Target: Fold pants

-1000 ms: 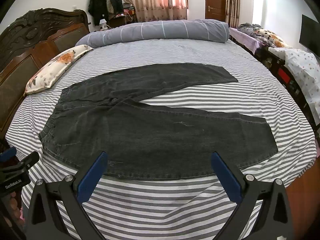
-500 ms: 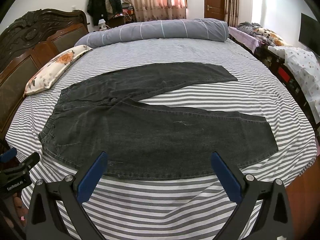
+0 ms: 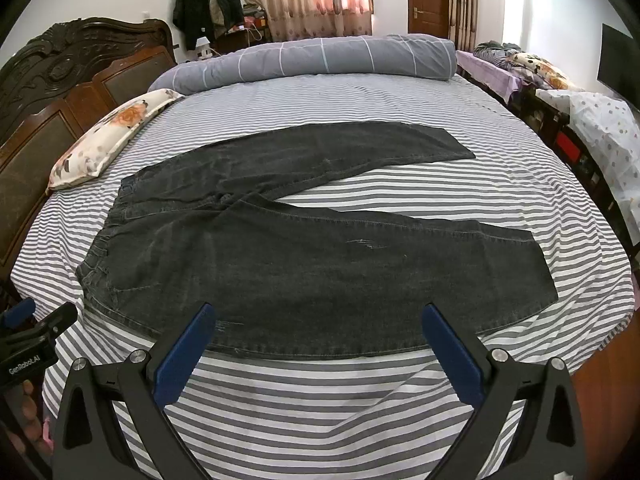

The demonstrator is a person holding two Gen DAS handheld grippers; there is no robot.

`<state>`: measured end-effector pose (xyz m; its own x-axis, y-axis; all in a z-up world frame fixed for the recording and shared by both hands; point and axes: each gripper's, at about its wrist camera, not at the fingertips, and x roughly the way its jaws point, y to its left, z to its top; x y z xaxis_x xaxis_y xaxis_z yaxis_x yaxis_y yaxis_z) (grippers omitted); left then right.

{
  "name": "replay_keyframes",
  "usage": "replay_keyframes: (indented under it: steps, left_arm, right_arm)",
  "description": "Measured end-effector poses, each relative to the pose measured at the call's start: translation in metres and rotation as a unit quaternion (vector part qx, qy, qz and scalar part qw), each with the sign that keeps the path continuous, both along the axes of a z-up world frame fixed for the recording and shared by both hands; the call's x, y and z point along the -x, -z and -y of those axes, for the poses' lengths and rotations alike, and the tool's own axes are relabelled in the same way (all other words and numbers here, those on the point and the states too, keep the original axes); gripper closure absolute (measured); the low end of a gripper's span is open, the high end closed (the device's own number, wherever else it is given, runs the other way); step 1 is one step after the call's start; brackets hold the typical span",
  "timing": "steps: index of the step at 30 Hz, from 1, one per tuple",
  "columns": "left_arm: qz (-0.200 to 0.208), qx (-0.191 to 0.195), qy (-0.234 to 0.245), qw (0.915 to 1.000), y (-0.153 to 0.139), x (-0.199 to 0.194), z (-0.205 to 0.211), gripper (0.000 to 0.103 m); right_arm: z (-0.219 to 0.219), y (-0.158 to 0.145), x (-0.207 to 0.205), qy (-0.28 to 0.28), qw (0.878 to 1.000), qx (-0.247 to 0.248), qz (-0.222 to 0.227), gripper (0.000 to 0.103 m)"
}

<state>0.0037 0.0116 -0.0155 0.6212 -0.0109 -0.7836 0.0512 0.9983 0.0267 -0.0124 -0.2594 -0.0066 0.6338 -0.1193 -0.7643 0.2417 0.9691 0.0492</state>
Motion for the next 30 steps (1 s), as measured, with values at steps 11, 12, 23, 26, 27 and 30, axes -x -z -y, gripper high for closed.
replay_keyframes:
  steps: [11,12,23,26,27,30]
  left_arm:
    - [0.004,-0.012,-0.006,0.9999,0.0016,-0.0029,-0.0023,0.001]
    - [0.005,-0.012,-0.005,0.9999,0.0014,-0.0032,-0.003,0.001]
    - [0.006,-0.014,-0.009,0.9998,0.0021,-0.0063,-0.0067,0.001]
    - [0.007,-0.014,-0.011,0.9998,0.0018,-0.007,-0.0073,0.001]
    - [0.007,-0.014,-0.011,0.9998,0.0018,-0.0069,-0.0072,0.001]
    - [0.009,-0.016,-0.01,0.9998,0.0016,-0.0071,-0.0074,0.001]
  right_arm:
    - [0.0,0.0014,0.001,-0.006,1.0,-0.001,0.005,0.0]
    - [-0.0008,0.0019,0.0015,-0.008,1.0,0.001,0.004,0.0]
    - [-0.0025,0.0029,0.0,-0.007,1.0,0.002,0.003,0.0]
    - [-0.0044,0.0029,-0.001,-0.008,1.0,0.004,0.001,0.0]
    - [-0.0044,0.0029,-0.0007,-0.008,1.0,0.004,0.001,0.0]
    - [-0.0047,0.0027,-0.0008,-0.009,1.0,0.006,0.002,0.0]
